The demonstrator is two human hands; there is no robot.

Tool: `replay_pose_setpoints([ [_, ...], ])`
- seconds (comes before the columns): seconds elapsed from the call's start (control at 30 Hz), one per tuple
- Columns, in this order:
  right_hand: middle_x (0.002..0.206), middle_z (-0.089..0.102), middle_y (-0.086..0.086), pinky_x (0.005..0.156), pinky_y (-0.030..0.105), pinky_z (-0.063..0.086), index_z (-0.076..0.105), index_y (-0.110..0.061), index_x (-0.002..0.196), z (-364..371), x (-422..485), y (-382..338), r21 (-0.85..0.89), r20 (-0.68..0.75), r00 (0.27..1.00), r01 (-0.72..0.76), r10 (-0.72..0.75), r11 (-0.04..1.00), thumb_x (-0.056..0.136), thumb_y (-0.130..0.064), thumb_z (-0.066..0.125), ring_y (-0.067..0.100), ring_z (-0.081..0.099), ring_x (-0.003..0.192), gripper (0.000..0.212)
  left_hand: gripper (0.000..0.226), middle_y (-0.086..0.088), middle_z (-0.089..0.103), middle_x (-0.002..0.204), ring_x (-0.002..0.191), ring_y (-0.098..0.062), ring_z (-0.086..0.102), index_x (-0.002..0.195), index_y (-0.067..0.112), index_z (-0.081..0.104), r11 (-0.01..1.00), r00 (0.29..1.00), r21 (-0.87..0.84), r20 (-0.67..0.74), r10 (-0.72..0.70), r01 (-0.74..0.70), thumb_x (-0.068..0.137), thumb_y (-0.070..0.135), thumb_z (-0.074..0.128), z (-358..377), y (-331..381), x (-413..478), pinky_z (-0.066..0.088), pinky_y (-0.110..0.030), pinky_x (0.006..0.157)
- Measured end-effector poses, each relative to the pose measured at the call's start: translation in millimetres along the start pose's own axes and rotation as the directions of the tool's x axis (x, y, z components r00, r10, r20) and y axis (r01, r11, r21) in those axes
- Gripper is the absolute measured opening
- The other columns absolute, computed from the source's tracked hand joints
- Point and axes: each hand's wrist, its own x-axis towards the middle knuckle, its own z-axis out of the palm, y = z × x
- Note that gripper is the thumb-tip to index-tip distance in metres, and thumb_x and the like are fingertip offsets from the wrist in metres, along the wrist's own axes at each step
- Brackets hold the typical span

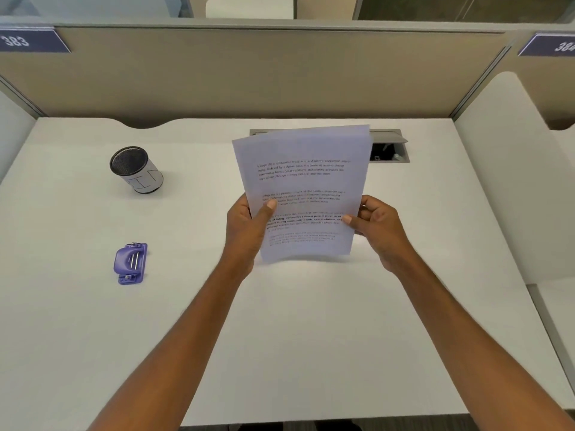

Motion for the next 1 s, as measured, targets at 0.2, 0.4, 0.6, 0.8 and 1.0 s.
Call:
replay_pose_setpoints([
  [0.2, 0.114, 0.086, -0.013, 0.087, 0.019, 0.062, 0.08, -0.031, 0.114, 9.3, -0.4, -9.3, 0.014, -0.052, 0.998, 0.038, -0.037, 0.999, 0.095, 0.005, 0.079, 0.007, 0.081, 0.105, 0.04, 0.025, 0.012, 0.083, 0.117, 0.107, -0.012, 0.078, 0.129, 0.03, 0.074, 0.994, 0.998, 0.093, -0.012, 0.061, -0.06, 0.105, 0.026, 0.075, 4.4, 3.9, -5.4, 0.063, -0.024, 0.085],
  [0.4, 0.113, 0.086, -0.014, 0.082, 0.019, 0.063, 0.08, -0.033, 0.11, 20.0, -3.0, -13.0, 0.046, -0.092, 0.993, 0.072, -0.068, 0.996, 0.096, -0.008, 0.083, 0.007, 0.08, 0.098, 0.029, 0.025, 0.021, 0.083, 0.113, 0.104, -0.008, 0.077, 0.122, 0.044, 0.072, 0.995, 0.999, 0.09, -0.021, 0.048, -0.046, 0.104, 0.028, 0.076, 11.6, 2.7, -8.0, 0.065, -0.023, 0.084],
  [0.6, 0.11, 0.086, -0.014, 0.08, 0.019, 0.062, 0.08, -0.032, 0.111, 25.9, -3.8, -14.9, 0.063, -0.119, 0.989, 0.101, -0.093, 0.993, 0.097, -0.009, 0.082, 0.008, 0.08, 0.095, 0.027, 0.027, 0.028, 0.081, 0.11, 0.104, -0.002, 0.077, 0.121, 0.048, 0.07, 0.996, 0.998, 0.076, -0.043, 0.054, -0.051, 0.105, 0.028, 0.075, 11.8, 3.8, -8.4, 0.063, -0.018, 0.079],
  [0.8, 0.114, 0.086, -0.007, 0.08, 0.019, 0.061, 0.079, -0.021, 0.119, 28.0, -3.3, -8.0, 0.104, -0.112, 0.993, 0.05, -0.038, 0.993, 0.093, -0.007, 0.086, 0.016, 0.079, 0.101, 0.03, 0.03, 0.018, 0.082, 0.115, 0.103, -0.008, 0.078, 0.132, 0.032, 0.072, 0.997, 0.999, 0.078, -0.044, 0.007, -0.004, 0.103, 0.027, 0.077, 13.9, -0.2, -9.2, 0.062, -0.019, 0.079],
  [1.0, 0.114, 0.086, -0.007, 0.083, 0.02, 0.062, 0.08, -0.025, 0.114, 26.3, -3.5, -7.8, 0.127, -0.109, 0.993, 0.063, -0.049, 0.99, 0.086, -0.015, 0.089, 0.013, 0.08, 0.1, 0.031, 0.028, 0.022, 0.083, 0.111, 0.103, -0.003, 0.077, 0.127, 0.038, 0.072, 0.995, 0.999, 0.095, -0.042, 0.013, -0.009, 0.103, 0.027, 0.078, 15.4, 2.9, -10.9, 0.062, -0.018, 0.079],
])
